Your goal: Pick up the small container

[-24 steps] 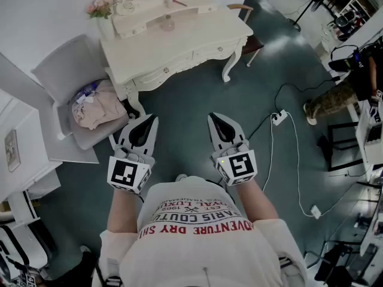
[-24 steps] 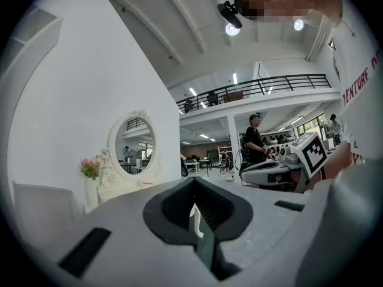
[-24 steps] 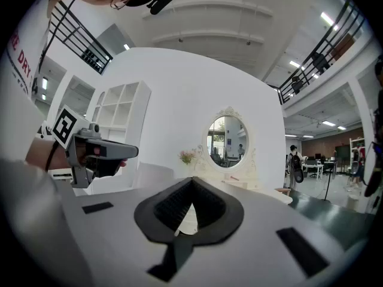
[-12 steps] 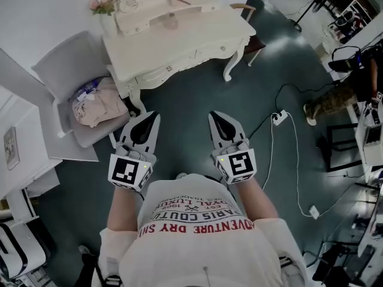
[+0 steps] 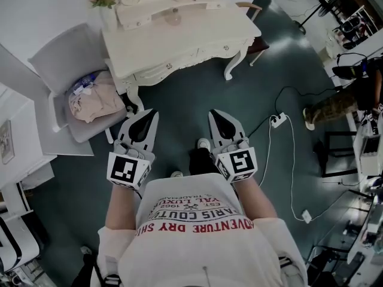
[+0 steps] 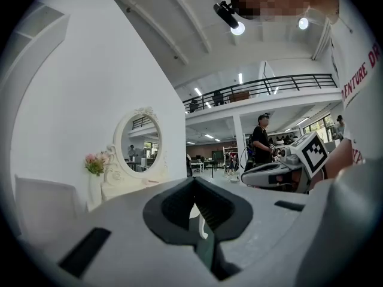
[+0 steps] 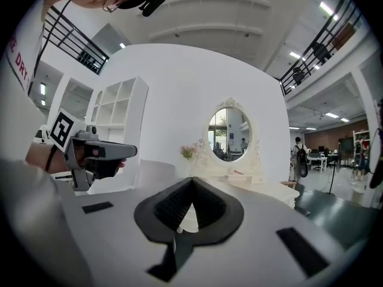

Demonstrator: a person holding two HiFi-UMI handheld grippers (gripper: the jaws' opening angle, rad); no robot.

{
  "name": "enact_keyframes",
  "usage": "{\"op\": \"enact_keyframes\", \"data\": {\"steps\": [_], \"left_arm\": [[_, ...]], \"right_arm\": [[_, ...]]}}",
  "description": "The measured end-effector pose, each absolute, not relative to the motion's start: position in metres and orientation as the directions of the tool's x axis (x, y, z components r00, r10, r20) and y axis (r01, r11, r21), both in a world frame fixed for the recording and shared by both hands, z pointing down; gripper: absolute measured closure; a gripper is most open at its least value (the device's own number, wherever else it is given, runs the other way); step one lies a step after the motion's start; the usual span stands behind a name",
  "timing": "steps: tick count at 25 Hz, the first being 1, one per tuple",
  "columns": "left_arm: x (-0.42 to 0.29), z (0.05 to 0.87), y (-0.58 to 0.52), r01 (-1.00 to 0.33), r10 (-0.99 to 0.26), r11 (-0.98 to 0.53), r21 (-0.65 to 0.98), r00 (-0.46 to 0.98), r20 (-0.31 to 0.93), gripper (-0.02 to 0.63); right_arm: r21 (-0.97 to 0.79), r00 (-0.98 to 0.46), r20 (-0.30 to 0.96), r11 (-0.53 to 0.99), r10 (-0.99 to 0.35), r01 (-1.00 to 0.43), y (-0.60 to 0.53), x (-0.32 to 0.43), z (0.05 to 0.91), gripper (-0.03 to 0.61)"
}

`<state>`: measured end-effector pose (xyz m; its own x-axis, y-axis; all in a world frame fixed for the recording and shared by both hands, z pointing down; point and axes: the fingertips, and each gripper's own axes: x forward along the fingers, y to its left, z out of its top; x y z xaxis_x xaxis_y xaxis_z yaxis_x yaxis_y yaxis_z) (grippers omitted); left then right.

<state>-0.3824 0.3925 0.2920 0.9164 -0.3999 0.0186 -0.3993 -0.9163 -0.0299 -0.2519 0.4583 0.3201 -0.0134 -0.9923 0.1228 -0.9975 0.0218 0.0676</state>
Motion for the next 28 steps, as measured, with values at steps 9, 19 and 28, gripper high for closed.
{"op": "enact_keyframes", "data": {"steps": [9, 19, 28], "left_arm": [[-0.297, 0.303, 0.326, -0.479, -0.48, -0.877, -0.03, 0.876, 0.05, 0.607], [-0.157, 0.294, 0.215, -0.623, -0.622, -0.782, -0.006, 0.781, 0.047, 0.607], [-0.099, 0.308, 0.145, -0.704, -0.701, -0.709, 0.032, 0.709, 0.074, 0.607]], "right_arm": [[0.053, -0.106, 0.115, 0.113, -0.988, -0.992, 0.376, -0.165, 0.33, 0.58], [0.063, -0.264, 0.137, 0.274, -0.955, -0.96, 0.249, -0.026, 0.318, 0.58], [0.032, -0.352, 0.18, 0.363, -0.918, -0.931, 0.169, 0.04, 0.349, 0.58]]}}
